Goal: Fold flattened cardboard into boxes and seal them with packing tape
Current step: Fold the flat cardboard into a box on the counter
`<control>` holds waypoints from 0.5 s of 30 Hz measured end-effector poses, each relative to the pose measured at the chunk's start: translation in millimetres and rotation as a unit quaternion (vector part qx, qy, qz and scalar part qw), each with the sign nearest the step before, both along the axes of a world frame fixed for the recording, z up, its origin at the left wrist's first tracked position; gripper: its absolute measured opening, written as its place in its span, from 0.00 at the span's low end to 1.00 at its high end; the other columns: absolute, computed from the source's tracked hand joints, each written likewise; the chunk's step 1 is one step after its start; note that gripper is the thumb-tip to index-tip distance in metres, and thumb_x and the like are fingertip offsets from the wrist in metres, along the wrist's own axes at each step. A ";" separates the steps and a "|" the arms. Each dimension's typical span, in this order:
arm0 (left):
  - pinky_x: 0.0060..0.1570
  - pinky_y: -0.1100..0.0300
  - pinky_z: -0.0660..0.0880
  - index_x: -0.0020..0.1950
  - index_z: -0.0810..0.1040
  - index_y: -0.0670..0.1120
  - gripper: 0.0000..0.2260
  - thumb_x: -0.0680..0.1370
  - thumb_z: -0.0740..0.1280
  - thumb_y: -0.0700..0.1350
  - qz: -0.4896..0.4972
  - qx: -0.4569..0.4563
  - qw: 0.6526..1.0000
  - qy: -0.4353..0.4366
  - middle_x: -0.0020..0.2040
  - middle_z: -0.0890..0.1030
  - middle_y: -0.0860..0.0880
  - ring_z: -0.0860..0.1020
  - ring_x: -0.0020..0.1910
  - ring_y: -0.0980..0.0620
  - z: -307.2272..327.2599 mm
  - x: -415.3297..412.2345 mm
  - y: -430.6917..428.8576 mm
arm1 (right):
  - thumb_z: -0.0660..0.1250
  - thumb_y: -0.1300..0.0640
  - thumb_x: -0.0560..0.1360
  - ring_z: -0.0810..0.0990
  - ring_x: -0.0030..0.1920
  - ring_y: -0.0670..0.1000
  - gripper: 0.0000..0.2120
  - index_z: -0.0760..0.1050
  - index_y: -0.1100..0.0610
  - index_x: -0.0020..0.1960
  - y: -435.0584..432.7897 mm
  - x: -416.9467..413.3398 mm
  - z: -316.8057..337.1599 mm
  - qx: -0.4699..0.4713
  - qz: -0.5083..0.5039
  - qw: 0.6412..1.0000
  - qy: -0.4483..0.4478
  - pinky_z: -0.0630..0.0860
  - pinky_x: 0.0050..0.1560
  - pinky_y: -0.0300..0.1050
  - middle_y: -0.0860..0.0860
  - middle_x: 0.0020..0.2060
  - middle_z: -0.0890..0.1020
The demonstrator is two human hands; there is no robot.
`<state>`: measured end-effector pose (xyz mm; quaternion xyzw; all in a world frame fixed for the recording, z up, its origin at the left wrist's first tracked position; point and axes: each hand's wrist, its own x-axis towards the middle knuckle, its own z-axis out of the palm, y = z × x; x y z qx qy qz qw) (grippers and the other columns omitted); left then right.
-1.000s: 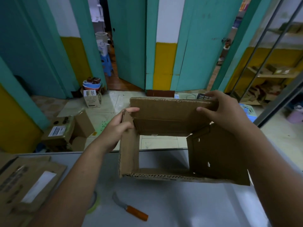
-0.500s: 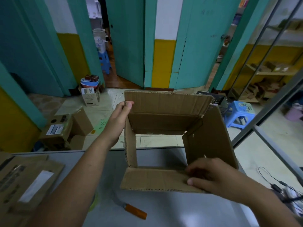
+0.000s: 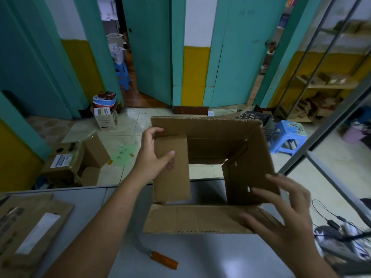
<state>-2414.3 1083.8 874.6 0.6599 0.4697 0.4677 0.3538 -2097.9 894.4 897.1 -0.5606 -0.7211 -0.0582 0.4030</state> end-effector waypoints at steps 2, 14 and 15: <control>0.64 0.66 0.75 0.68 0.66 0.59 0.30 0.77 0.78 0.38 0.011 0.000 1.000 0.006 0.69 0.71 0.63 0.70 0.68 0.74 -1.7 -0.7 2.8 | 0.81 0.41 0.68 0.62 0.80 0.57 0.38 0.72 0.47 0.74 0.6 -1.6 3.1 -0.012 -0.056 0.997 0.050 0.63 0.76 0.59 0.55 0.78 0.66; 0.72 0.60 0.68 0.82 0.51 0.66 0.54 0.71 0.82 0.36 0.028 -0.003 0.999 -0.040 0.75 0.71 0.53 0.69 0.77 0.58 -5.2 -1.9 0.8 | 0.81 0.42 0.65 0.71 0.74 0.39 0.49 0.60 0.35 0.80 -1.4 2.6 5.8 -0.207 0.022 0.964 0.165 0.74 0.69 0.48 0.32 0.73 0.72; 0.73 0.57 0.68 0.82 0.51 0.69 0.54 0.72 0.82 0.37 0.023 -0.004 0.999 -0.027 0.77 0.70 0.53 0.68 0.78 0.57 -2.9 -3.2 0.8 | 0.81 0.43 0.66 0.71 0.74 0.38 0.48 0.61 0.36 0.80 -2.6 2.7 5.3 -0.212 0.033 0.964 0.156 0.74 0.68 0.47 0.32 0.73 0.72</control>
